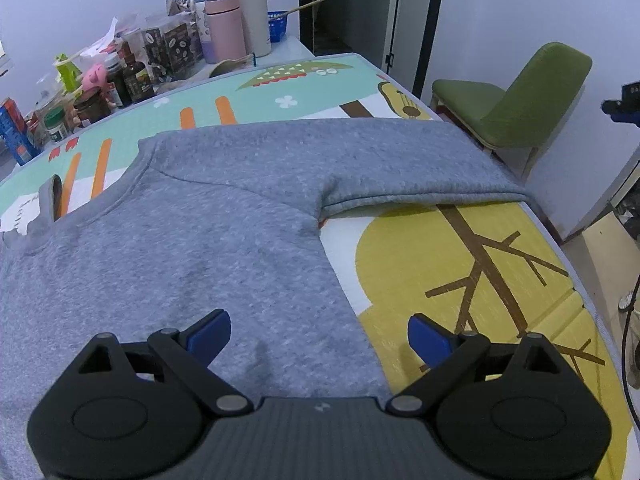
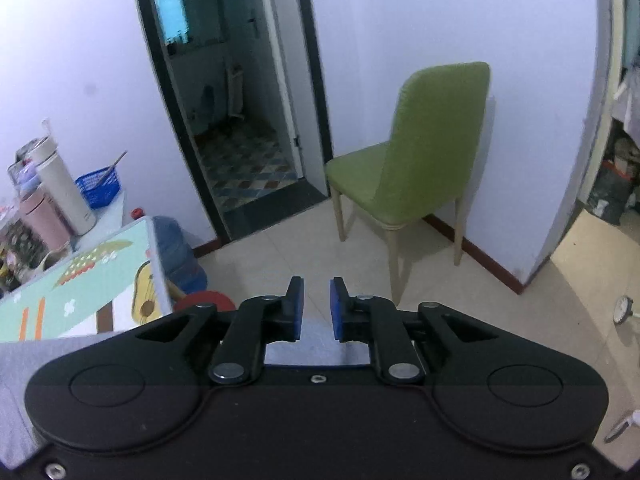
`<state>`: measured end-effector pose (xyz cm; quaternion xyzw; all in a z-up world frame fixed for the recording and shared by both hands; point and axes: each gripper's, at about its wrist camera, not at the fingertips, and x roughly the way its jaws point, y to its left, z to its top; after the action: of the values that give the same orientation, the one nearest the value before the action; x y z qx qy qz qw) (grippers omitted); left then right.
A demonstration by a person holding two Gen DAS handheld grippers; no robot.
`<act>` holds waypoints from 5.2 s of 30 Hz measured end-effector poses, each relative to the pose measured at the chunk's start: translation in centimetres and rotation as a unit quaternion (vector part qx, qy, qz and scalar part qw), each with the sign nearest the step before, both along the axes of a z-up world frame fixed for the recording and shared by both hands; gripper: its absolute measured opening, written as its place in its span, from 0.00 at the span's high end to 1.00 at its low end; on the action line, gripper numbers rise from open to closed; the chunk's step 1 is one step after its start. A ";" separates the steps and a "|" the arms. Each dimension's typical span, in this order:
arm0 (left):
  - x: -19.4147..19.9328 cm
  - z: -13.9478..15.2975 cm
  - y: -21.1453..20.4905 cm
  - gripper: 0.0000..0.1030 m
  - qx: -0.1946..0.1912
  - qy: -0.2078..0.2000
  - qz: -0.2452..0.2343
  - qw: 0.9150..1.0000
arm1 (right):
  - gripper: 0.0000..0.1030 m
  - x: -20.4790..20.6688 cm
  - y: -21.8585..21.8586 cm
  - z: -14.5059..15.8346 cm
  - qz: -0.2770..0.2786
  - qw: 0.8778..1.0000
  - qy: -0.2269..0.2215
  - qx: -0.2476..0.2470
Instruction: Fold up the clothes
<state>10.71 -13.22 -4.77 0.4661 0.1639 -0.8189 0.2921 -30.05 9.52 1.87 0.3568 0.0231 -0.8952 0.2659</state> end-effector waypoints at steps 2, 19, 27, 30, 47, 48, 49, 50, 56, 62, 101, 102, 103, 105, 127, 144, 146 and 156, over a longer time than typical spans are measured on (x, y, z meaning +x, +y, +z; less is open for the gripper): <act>0.1 0.2 0.2 0.06 0.001 0.002 -0.002 1.000 | 0.87 0.4 -0.3 0.3 0.022 1.000 -0.010 -0.008; 4.7 1.4 2.4 0.06 0.011 0.007 -0.006 1.000 | 0.80 8.8 -4.0 1.1 0.101 0.994 -0.037 0.013; 9.7 2.6 2.3 0.06 0.002 0.007 0.015 1.000 | 0.79 16.0 -5.5 0.6 0.141 0.988 -0.057 0.029; 12.1 3.0 2.3 0.06 -0.002 0.006 0.023 1.000 | 0.79 19.3 -5.7 0.7 0.151 0.986 -0.059 0.035; 30.2 3.8 2.0 0.06 0.007 0.016 0.081 0.997 | 0.65 40.9 -6.3 0.7 0.200 0.974 -0.078 0.074; 31.1 3.7 2.1 0.06 0.006 0.016 0.085 0.996 | 0.65 41.9 -6.1 0.5 0.199 0.974 -0.082 0.075; 32.0 3.7 2.1 0.06 0.006 0.016 0.089 0.996 | 0.65 42.9 -5.9 0.2 0.198 0.973 -0.087 0.075; 32.9 3.6 2.1 0.06 0.006 0.017 0.094 0.995 | 0.65 43.9 -5.5 -0.1 0.196 0.973 -0.093 0.074; 37.9 2.6 2.3 0.06 0.009 0.017 0.119 0.993 | 0.63 48.5 -3.3 -1.6 0.182 0.973 -0.119 0.075; 41.4 1.3 2.9 0.06 0.002 0.008 0.141 0.990 | 0.59 51.1 -1.3 -3.2 0.166 0.974 -0.134 0.079; 43.7 -4.0 1.6 0.30 0.051 -0.001 0.271 0.961 | 0.74 48.9 2.2 -8.6 0.193 0.964 -0.135 0.124; 43.4 -4.0 1.7 0.35 0.047 -0.007 0.268 0.962 | 0.84 49.1 2.0 -8.5 0.202 0.962 -0.133 0.126; 43.3 -4.0 1.8 0.36 0.045 -0.012 0.268 0.962 | 0.85 49.3 1.9 -8.5 0.209 0.960 -0.130 0.130; 43.3 -3.8 1.7 0.49 0.048 -0.014 0.274 0.960 | 0.89 49.9 1.6 -8.3 0.218 0.959 -0.119 0.139; 44.7 -3.1 4.4 0.68 0.090 -0.066 0.238 0.965 | 0.95 51.0 6.3 -7.0 0.259 0.933 -0.171 0.181; 45.2 -0.3 2.9 0.39 0.073 -0.091 0.223 0.968 | 0.76 51.5 6.1 -4.5 0.274 0.928 -0.165 0.188; 45.2 0.3 2.8 0.36 0.064 -0.089 0.226 0.968 | 0.73 51.9 6.1 -3.7 0.273 0.931 -0.151 0.192; 42.5 1.9 2.8 0.30 0.043 -0.035 0.199 0.978 | 0.68 53.1 5.3 0.3 0.284 0.943 -0.114 0.135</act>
<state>53.21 -10.43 -2.84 0.4644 0.2786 -0.7196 0.4345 23.02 14.85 2.17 0.4675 0.2133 -0.7247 0.4592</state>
